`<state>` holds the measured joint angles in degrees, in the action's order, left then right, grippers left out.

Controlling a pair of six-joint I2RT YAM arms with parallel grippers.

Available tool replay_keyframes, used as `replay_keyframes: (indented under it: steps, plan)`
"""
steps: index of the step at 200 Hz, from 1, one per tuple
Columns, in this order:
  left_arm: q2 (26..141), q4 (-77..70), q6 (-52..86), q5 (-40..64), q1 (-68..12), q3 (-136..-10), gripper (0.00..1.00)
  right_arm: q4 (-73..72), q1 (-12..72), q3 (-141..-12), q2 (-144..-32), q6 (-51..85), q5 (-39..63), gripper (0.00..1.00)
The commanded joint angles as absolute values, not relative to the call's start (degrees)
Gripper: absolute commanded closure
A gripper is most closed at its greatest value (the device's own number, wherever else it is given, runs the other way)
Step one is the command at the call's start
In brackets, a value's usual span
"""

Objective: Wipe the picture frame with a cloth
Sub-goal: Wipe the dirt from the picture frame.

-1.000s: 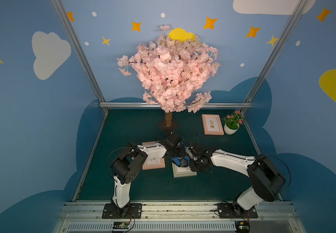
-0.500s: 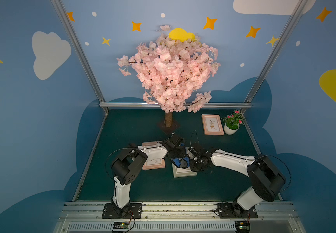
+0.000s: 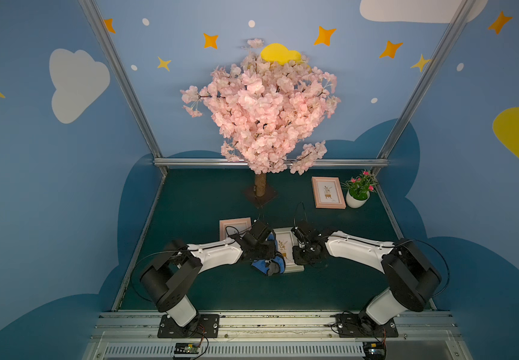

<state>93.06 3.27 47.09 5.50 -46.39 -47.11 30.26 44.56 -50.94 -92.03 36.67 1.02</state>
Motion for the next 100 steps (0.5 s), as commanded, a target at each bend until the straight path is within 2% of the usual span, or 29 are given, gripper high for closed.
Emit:
replay_keyframes:
  steps: [1,34,100]
  plan:
    - [95.5,2.8,50.6,6.0,-50.8,-47.0,0.97,30.6,44.3,-50.3,-95.5,38.7,0.5,0.8]
    - [97.2,-0.1,53.8,5.5,-52.3,-46.9,0.97,31.1,44.2,-49.8,-94.4,39.0,-0.1,0.8]
    - [85.5,2.3,49.7,0.5,-47.0,-38.0,0.97,31.0,44.3,-49.1,-94.1,39.3,0.0,0.8]
